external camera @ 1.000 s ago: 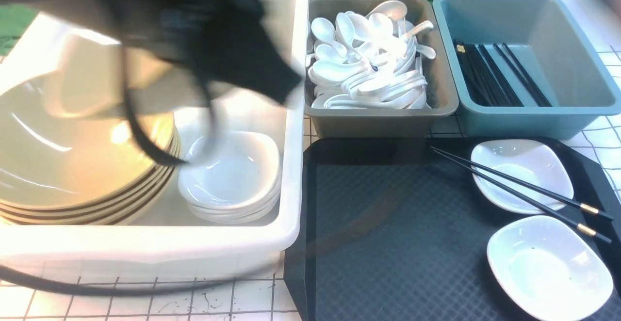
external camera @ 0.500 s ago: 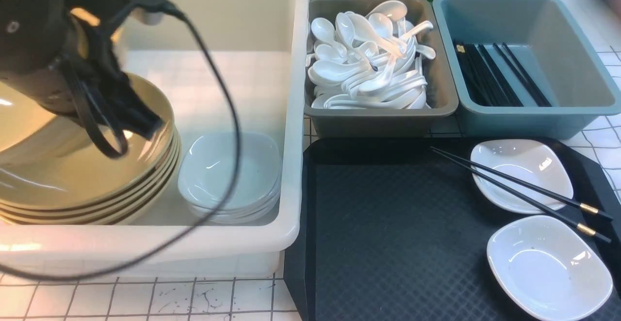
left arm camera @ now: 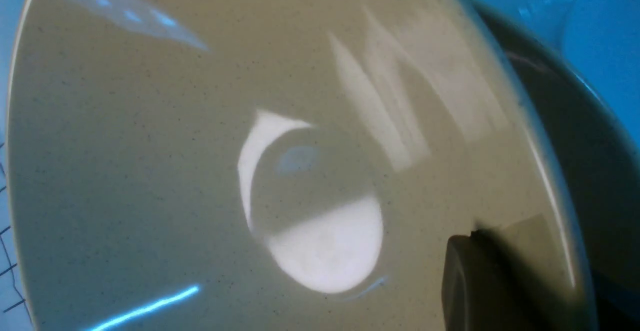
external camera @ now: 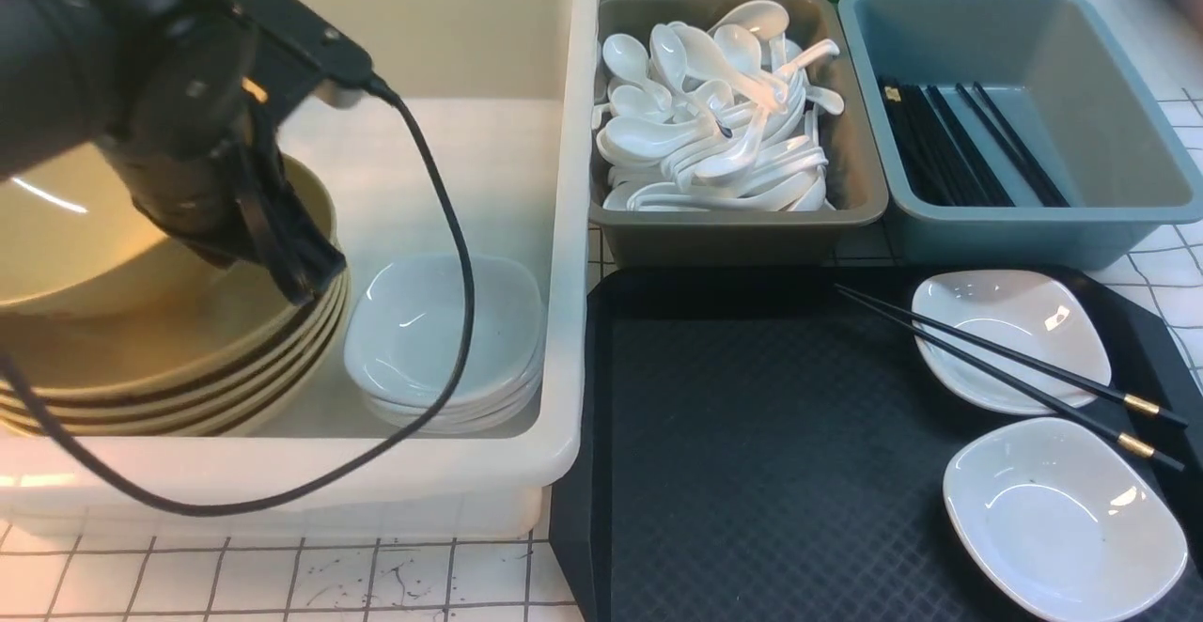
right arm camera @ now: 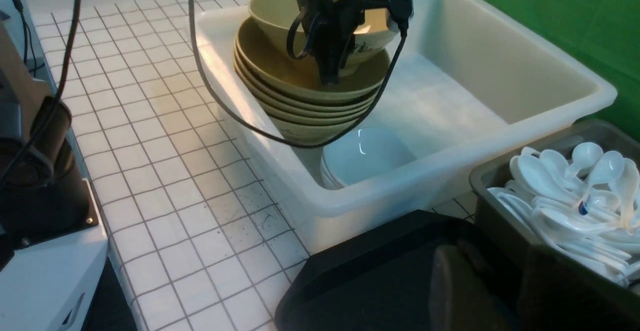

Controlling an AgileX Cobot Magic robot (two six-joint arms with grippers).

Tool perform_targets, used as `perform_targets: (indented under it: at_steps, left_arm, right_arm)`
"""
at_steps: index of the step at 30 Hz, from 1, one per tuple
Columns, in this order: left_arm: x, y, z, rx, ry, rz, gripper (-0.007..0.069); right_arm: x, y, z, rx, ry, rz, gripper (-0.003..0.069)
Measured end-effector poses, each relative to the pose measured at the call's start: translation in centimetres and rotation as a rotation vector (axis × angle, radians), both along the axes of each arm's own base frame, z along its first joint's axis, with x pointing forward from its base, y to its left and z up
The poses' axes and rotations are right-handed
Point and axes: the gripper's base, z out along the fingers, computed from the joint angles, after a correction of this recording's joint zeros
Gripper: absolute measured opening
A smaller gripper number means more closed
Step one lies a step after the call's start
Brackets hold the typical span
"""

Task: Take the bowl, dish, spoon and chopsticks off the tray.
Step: Use the left arm to put the noodle bowl into the large storage box on the left

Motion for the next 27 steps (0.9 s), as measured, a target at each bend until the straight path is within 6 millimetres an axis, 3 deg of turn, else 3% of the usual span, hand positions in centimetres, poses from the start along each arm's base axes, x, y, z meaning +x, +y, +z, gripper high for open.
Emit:
perform_targets:
  at_steps: [6, 9, 14, 16, 18, 21, 27]
  left_arm:
    - [-0.2, -0.5, -0.5, -0.065, 0.043, 0.019, 0.0022]
    - [-0.5, -0.7, -0.7, -0.101, 0.073, 0.035, 0.0079]
    - [-0.7, -0.5, -0.6, -0.094, 0.086, 0.046, 0.0254]
    - [-1.0, -0.3, 0.0, -0.097, 0.064, 0.053, 0.0402]
    - [-1.3, -0.2, 0.5, -0.106, 0.045, 0.062, 0.0454]
    - [-2.9, -0.6, 2.3, -0.182, -0.012, 0.077, 0.0619]
    - [-6.9, -1.3, 5.9, -0.309, -0.101, 0.054, 0.0662]
  right_arm:
    - [-0.4, -0.4, 0.0, 0.006, -0.007, 0.002, 0.0197]
    - [-0.4, -0.3, 0.0, 0.007, -0.005, 0.003, 0.0197]
    - [-0.4, -0.3, 0.0, 0.007, -0.005, 0.003, 0.0197]
    - [-0.5, -0.4, 0.0, 0.004, -0.001, 0.004, 0.0197]
    - [-0.5, -0.4, 0.0, 0.000, 0.002, 0.005, 0.0197]
    - [-0.5, -0.4, -0.1, -0.005, 0.006, 0.006, 0.0197]
    - [-0.5, -0.3, -0.2, -0.009, 0.031, 0.003, 0.0200]
